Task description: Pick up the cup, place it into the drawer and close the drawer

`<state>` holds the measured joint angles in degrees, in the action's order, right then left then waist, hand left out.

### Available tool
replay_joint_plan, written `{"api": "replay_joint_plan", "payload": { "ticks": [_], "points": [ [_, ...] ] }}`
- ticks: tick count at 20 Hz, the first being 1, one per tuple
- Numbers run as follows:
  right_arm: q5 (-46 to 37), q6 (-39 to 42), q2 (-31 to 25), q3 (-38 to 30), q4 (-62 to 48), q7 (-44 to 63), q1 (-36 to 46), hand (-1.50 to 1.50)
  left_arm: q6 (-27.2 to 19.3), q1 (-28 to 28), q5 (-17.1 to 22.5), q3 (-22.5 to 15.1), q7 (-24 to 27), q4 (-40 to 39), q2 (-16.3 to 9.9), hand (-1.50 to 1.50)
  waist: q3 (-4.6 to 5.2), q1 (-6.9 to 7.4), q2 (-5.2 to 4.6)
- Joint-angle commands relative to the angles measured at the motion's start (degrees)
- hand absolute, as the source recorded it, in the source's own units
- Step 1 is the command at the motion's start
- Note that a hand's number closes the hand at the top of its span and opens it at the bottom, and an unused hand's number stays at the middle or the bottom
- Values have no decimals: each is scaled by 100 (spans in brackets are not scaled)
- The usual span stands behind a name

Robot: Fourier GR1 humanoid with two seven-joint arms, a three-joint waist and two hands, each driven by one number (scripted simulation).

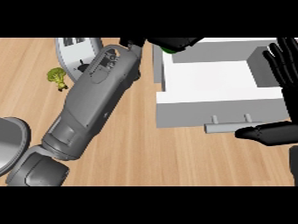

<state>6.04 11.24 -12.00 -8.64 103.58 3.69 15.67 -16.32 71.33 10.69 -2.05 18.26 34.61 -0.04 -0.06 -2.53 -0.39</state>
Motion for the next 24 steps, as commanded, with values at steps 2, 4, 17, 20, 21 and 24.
{"api": "replay_joint_plan", "payload": {
  "ticks": [2, 4, 17, 20, 21, 24],
  "points": [
    [-2, 37, 6, 46, 46, 5, -41, -150, -431, 637, 246, -344, -364, -1020, 4, 150, -2, -175, -49],
    [52, 47, 45, 135, 75, 57, 226, -150, -612, 520, 510, -780, -298, -1200, 4, 150, -3, -304, -64],
    [120, 221, 29, 251, -338, -50, 770, -150, 234, 366, 671, -1839, -574, -1849, 4, -150, -9, -783, -230],
    [298, 343, 78, 346, -84, 27, 689, -150, 236, 226, 972, -1655, -235, -1755, 4, -150, -1, -912, -256],
    [381, 465, 121, 467, -111, 53, 669, -150, 135, 106, 1063, -1714, -141, -1652, 4, -150, -2, -946, -247],
    [731, 914, 204, 744, -304, 3, 782, -150, 171, 178, 1513, -1462, -34, -1456, 4, -150, 0, -913, -291]
  ]
}}
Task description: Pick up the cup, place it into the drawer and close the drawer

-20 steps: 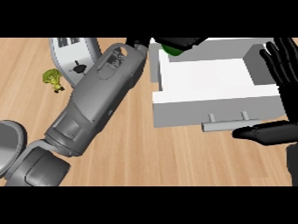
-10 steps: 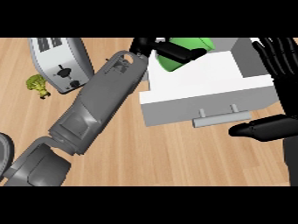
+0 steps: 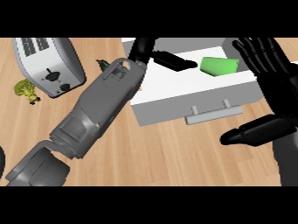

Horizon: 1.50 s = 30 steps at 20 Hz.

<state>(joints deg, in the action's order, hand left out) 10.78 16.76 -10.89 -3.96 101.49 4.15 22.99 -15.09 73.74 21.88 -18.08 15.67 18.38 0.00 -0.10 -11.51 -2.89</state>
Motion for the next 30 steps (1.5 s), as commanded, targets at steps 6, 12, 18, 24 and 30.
{"api": "replay_joint_plan", "payload": {
  "ticks": [6, 12, 18, 24, 30],
  "points": [
    [851, 1355, -112, 895, -14, 351, 21, 150, 233, -145, 1059, 305, 886, 564, 0, -150, 14, 108, 63],
    [173, 2209, -1124, 1327, 86, 748, -335, 150, -169, -210, 1352, 316, 1296, 472, 0, -150, 10, 391, 164],
    [-1826, 1614, -1233, 1661, 184, 332, -445, -150, -203, -154, 1549, 354, 1367, 308, 0, -150, 2, 724, 183],
    [-3236, 766, -893, 2257, -1408, -300, -552, -150, 160, -508, 1570, 546, 1895, 312, -34, -150, 0, 1135, 167],
    [-3880, 451, -775, 2515, -3385, -1136, -18, -150, 397, -1200, 1619, 493, 1768, 1030, -237, -150, 2, 1435, 265]
  ]
}}
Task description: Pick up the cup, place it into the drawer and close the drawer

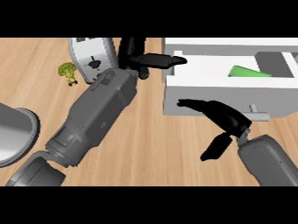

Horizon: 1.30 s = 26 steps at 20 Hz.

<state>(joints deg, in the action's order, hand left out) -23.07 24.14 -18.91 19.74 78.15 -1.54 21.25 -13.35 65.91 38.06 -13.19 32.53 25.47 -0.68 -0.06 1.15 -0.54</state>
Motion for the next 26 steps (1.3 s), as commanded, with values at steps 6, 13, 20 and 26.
{"api": "replay_joint_plan", "payload": {
  "ticks": [6, 13, 20, 26],
  "points": [
    [-787, -1111, 433, -228, -3189, -1272, 1094, 150, 498, -952, -24, -97, 21, 742, -360, -150, -14, 492, -16],
    [-399, -1461, 150, -1239, -4376, -1961, 2392, 150, 760, -1143, 94, -11, -331, 1101, -780, -150, -23, 671, -93],
    [-118, -1632, -347, -1877, -4985, -1959, 3097, 150, 967, -1540, 82, -104, -314, 1379, -857, -150, -26, 881, -163],
    [111, -1330, -544, -2044, -4913, -1884, 3205, 150, 1153, -1576, 77, -134, -383, 1594, -1030, -150, -24, 989, -168]
  ]
}}
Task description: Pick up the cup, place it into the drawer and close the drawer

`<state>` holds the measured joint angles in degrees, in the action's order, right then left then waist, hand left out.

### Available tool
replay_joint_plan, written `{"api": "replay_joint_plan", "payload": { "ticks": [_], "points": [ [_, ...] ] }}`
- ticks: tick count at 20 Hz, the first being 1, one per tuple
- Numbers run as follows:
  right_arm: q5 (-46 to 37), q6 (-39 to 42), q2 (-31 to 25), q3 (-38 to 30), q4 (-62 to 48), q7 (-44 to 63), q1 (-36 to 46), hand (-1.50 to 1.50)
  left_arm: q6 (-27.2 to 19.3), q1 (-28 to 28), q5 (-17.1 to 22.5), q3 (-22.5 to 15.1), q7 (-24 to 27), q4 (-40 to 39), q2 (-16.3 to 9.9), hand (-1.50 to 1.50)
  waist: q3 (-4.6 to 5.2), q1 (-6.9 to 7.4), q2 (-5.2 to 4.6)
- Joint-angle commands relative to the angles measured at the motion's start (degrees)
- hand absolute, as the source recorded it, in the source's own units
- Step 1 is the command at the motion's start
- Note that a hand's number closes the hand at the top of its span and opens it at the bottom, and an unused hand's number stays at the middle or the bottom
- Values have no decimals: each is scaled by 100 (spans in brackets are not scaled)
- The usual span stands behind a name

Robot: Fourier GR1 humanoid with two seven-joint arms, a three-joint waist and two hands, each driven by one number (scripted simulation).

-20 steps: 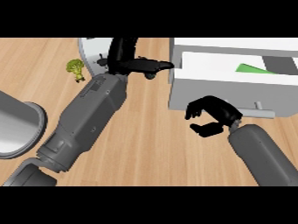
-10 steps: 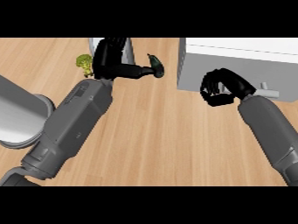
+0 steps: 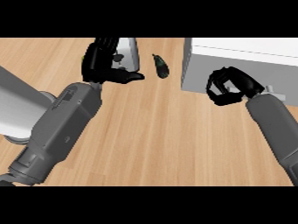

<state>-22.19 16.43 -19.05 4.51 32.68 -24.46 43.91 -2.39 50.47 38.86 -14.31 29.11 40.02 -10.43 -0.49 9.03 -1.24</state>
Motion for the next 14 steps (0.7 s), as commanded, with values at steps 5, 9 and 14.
{"api": "replay_joint_plan", "payload": {
  "ticks": [5, 9, 14],
  "points": [
    [198, -223, -742, -610, -184, 435, 933, 150, 282, -145, 84, 9, -114, 194, -148, -150, 29, 285, -136],
    [343, 38, -828, -669, -13, 481, 925, 150, 272, -230, 49, -57, -55, 260, -50, -150, 29, 347, -132],
    [481, 276, -983, -727, 143, 519, 812, 150, 423, -375, 105, -38, -112, 298, -150, -150, 36, 411, -146]
  ]
}}
